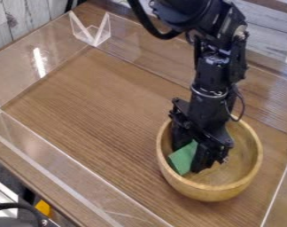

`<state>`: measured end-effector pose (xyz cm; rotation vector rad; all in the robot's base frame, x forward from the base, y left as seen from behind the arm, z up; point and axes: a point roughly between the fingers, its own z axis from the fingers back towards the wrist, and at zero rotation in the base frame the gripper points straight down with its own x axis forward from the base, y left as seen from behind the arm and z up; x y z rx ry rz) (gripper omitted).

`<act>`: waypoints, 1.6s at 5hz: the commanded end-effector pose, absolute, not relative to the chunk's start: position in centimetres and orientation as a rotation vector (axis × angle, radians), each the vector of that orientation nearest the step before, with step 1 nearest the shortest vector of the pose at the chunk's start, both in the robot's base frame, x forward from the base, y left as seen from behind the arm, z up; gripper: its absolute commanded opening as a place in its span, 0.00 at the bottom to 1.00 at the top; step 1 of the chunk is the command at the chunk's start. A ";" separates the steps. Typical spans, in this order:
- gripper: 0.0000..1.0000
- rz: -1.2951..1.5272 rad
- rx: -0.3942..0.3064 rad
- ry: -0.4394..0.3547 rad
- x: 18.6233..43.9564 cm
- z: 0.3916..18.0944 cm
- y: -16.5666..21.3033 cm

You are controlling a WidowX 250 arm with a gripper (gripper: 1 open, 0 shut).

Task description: Remove the green block from inside the brown bowl and put it on the table

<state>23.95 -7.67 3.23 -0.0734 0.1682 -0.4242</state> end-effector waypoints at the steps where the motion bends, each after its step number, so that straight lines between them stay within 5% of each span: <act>1: 0.00 -0.394 -0.083 0.114 24.8 5.2 -8.6; 5: 0.00 -0.313 -0.094 0.105 25.3 7.2 -9.9; 8: 0.00 -0.341 -0.094 0.104 24.9 6.9 -8.1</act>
